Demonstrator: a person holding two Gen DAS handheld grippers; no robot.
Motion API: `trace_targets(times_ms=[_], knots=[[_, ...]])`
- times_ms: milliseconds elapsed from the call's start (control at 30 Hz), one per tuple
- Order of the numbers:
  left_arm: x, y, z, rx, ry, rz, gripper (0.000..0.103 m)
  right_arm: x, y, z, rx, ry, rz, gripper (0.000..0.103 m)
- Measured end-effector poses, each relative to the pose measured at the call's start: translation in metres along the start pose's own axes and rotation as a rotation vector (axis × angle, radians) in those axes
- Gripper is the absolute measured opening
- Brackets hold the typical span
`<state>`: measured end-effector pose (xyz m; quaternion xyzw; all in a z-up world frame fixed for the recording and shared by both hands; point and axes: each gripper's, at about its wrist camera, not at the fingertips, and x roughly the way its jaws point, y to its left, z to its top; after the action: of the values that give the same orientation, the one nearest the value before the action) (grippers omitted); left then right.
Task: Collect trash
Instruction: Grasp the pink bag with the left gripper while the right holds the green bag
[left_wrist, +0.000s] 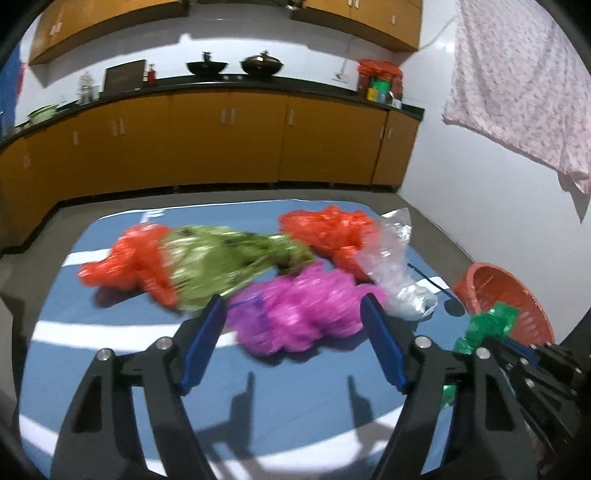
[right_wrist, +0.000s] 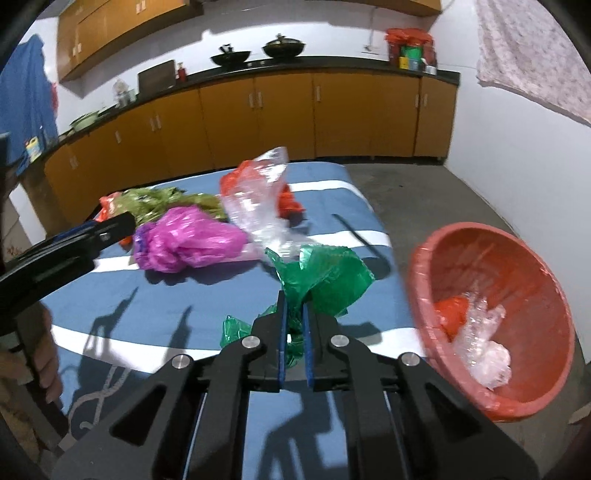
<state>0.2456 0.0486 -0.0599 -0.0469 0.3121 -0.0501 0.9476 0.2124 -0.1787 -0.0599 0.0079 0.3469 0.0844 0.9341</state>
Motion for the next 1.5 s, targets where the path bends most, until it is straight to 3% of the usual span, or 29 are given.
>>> trace_targets(times_ms=[133,300,433,500,600,833,1167,1500], knots=[[0.03,-0.014,0.007,0.034,0.041,0.014,0.072,-0.002,-0.013,-0.001,0.014,0.001,-0.008,0.008],[0.061,-0.016,0.005,0.039,0.131,-0.006,0.047,-0.001,-0.021,-0.005,0.025,0.007,-0.005,0.008],[0.061,-0.016,0.002,0.048,0.123,-0.032,0.032,-0.001,-0.022,-0.006,0.033,0.005,0.0,0.008],[0.057,-0.016,-0.002,0.062,0.115,-0.053,0.014,-0.003,-0.023,-0.006,0.034,0.002,0.002,0.008],[0.051,-0.019,-0.009,0.084,0.11,-0.054,0.007,-0.007,-0.022,-0.006,0.032,-0.004,0.005,0.008],[0.02,-0.012,-0.018,0.084,0.071,-0.036,0.006,-0.024,-0.019,-0.004,0.022,-0.029,0.006,0.008],[-0.041,0.0,-0.003,0.032,-0.025,-0.037,0.006,-0.047,-0.022,0.001,0.02,-0.08,-0.002,0.008],[-0.081,-0.027,0.013,0.037,-0.106,-0.086,0.006,-0.075,-0.038,0.005,0.005,-0.149,-0.063,0.008]])
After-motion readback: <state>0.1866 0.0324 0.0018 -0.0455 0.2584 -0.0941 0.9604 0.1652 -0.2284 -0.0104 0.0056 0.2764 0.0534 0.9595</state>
